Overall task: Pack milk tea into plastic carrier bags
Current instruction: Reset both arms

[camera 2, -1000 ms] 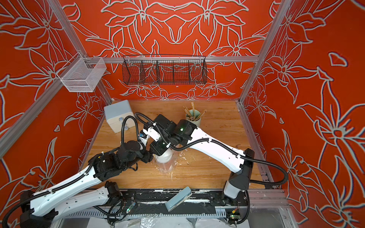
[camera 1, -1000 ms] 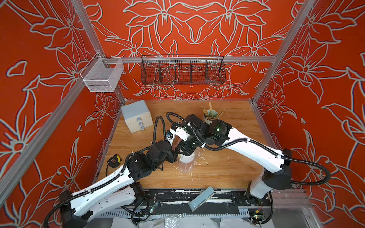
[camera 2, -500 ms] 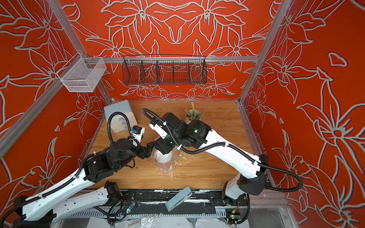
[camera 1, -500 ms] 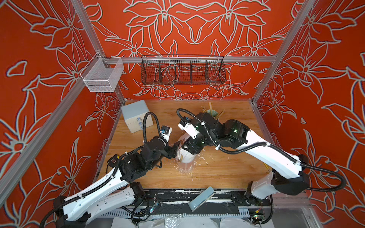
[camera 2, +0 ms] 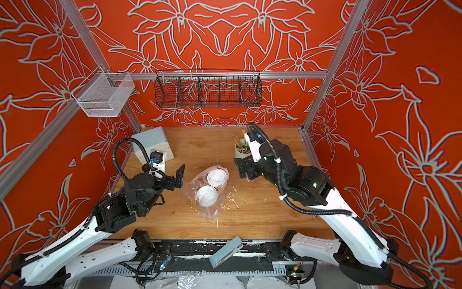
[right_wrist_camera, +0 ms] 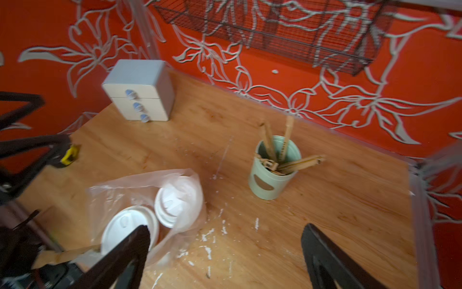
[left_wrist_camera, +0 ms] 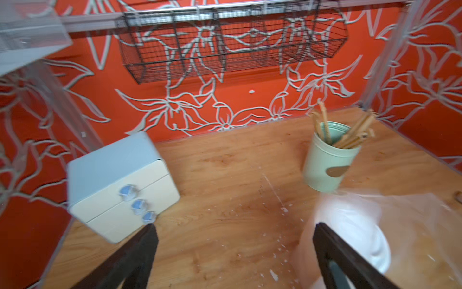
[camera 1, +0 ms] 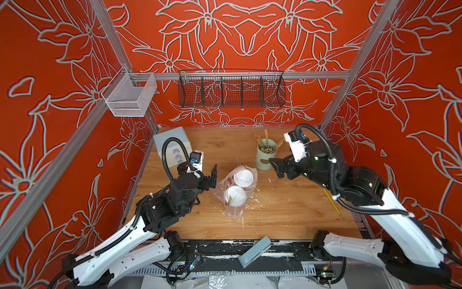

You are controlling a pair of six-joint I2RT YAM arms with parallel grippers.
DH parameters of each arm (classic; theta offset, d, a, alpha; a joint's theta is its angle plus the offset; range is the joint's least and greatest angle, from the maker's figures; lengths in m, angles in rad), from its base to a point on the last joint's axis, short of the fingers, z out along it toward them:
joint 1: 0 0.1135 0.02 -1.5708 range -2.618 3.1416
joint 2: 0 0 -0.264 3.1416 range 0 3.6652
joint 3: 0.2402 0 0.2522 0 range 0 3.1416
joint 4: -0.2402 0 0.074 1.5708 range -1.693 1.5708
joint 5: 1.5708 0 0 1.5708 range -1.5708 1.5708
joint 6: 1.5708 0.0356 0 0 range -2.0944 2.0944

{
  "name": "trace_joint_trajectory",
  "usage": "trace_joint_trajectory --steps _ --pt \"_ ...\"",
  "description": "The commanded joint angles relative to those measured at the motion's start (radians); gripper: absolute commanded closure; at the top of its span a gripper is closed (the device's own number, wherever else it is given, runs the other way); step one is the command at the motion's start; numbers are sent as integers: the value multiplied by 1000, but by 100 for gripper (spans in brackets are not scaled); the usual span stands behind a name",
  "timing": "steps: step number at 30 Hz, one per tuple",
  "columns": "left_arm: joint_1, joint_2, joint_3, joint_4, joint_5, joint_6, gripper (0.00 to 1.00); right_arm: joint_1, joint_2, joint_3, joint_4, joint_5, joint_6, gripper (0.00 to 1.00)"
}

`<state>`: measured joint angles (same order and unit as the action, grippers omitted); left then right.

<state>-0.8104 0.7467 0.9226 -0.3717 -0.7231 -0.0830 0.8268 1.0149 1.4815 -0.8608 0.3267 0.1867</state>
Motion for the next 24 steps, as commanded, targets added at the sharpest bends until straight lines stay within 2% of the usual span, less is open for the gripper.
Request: trace_joint_trajectory --steps 1,4,6,9,14,18,22,24 --pt "115 4 -13 24 -113 9 3 -51 -99 -119 102 199 -49 3" --pt "278 23 -60 28 -82 -44 3 -105 -178 -272 195 265 -100 3" --pt "386 59 -91 30 -40 -96 3 -160 -199 -361 251 255 -121 3" --pt "491 141 -137 58 -7 -148 3 -240 -196 -497 362 247 -148 3" --pt "566 269 -237 210 5 -132 3 -392 -193 -800 730 193 -229 3" --pt "653 290 -359 371 75 -139 3 -538 -145 -1007 988 120 -189 3" --pt "702 294 -466 525 147 -120 3 -600 -87 -1165 1271 88 -204 3" --pt "720 317 -501 590 190 -116 3 -651 -34 -1182 1313 37 -164 3"
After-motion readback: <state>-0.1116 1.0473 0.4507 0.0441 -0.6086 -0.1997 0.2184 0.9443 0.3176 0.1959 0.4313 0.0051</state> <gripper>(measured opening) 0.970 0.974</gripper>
